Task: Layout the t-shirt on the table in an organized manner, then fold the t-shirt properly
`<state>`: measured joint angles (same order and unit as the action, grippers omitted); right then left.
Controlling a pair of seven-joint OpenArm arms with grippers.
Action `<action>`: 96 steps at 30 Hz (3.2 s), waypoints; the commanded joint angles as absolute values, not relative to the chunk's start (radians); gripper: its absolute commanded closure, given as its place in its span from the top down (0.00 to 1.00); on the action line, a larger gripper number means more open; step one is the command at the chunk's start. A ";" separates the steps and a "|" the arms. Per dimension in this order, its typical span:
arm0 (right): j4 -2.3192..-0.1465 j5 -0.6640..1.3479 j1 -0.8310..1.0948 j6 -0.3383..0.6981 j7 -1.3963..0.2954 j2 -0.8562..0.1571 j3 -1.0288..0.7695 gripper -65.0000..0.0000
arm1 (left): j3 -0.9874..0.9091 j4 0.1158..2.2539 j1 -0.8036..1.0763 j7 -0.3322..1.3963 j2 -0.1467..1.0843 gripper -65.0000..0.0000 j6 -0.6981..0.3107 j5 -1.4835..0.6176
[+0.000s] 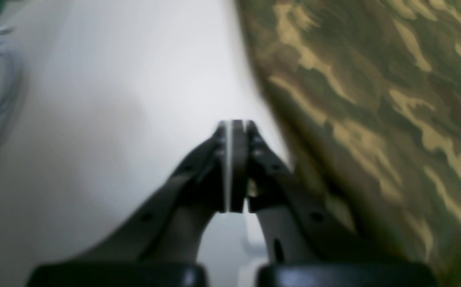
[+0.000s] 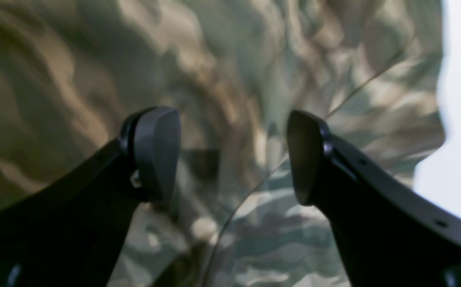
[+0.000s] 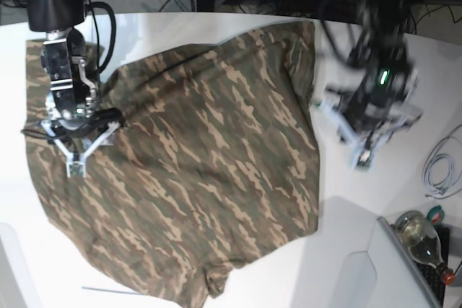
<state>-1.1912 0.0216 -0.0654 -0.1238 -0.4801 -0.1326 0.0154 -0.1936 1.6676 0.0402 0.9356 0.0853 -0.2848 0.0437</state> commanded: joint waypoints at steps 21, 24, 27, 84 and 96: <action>-1.219 0.016 -0.035 -0.127 -0.463 -0.136 0.016 0.60 | 0.104 0.427 -0.549 0.394 0.068 0.00 -0.087 0.042; -1.225 0.016 -0.033 -0.127 -0.463 -0.136 0.016 0.60 | 0.131 0.275 -0.651 0.246 0.041 0.00 -0.051 0.042; -1.227 0.016 -0.028 -0.127 -0.463 -0.134 0.018 0.60 | 0.139 0.211 -0.733 0.139 0.004 0.00 -0.013 0.042; -1.498 0.016 0.176 -0.125 -0.463 -0.157 0.016 0.60 | 0.096 1.351 -0.271 0.516 0.036 0.00 -0.001 0.035; -1.543 0.021 0.203 -0.125 -0.461 -0.153 0.018 0.60 | -0.180 1.529 0.269 0.272 0.222 0.89 -0.142 -0.236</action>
